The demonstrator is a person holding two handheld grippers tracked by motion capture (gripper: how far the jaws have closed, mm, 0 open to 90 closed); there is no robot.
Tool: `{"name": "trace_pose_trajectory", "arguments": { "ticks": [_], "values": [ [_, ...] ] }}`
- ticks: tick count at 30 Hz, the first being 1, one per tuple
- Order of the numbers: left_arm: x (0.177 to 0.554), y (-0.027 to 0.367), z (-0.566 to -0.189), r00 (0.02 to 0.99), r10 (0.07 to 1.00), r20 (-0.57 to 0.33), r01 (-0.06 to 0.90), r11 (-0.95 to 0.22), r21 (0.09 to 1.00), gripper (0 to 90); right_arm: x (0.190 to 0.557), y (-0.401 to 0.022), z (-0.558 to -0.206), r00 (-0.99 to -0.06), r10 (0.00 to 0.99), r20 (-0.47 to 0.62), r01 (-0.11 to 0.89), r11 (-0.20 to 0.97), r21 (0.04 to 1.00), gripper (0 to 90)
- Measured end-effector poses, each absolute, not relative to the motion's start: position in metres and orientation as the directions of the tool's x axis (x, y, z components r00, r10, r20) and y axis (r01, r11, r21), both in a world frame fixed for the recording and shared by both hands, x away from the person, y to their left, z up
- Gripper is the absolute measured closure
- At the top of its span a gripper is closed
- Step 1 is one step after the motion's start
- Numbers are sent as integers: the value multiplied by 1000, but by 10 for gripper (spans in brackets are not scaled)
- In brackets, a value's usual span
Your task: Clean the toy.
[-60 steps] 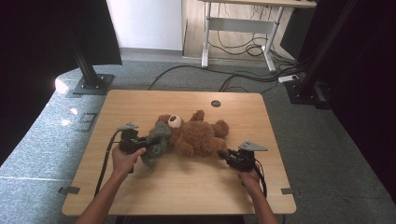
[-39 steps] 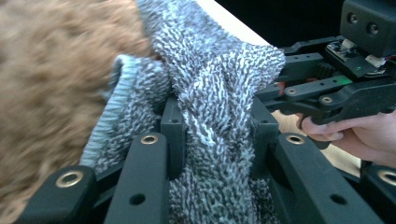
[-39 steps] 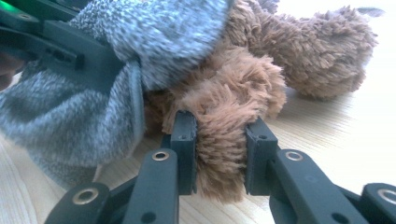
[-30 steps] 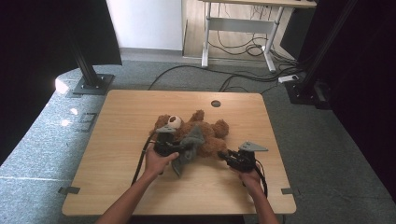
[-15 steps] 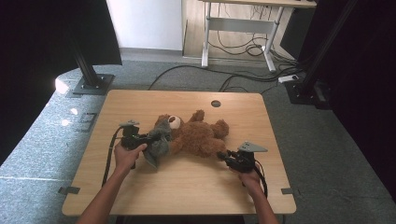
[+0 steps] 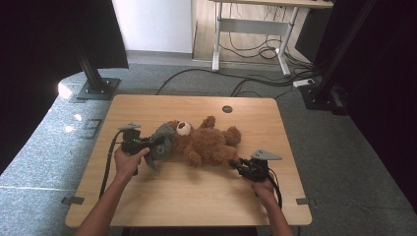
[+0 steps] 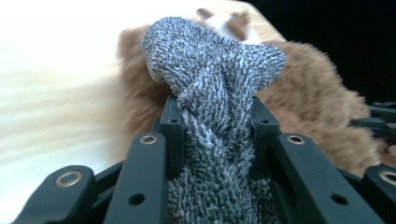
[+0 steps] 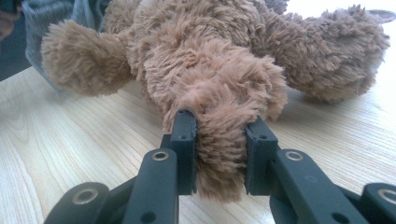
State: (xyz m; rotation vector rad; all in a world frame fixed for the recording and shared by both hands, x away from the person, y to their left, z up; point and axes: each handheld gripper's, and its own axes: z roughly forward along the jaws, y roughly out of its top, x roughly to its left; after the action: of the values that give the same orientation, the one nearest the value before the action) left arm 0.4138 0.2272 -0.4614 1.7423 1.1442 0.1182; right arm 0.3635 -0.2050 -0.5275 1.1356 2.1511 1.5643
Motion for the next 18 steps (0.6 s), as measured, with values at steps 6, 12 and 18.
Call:
{"name": "trace_pose_trajectory", "arguments": {
  "ticks": [6,12,18],
  "values": [
    [421,192,-444,605,707,-366,595,-96,798,660,363,-205,-527,-668,707,235,441,122,889,703],
    [436,158,-438,633,701,-329,579,-147,802,657,363,-205,-528,-668,706,236,442,121,889,703],
    [452,146,-456,623,699,-351,619,-168,767,657,364,-205,-528,-673,700,237,440,122,890,701]
  ]
}}
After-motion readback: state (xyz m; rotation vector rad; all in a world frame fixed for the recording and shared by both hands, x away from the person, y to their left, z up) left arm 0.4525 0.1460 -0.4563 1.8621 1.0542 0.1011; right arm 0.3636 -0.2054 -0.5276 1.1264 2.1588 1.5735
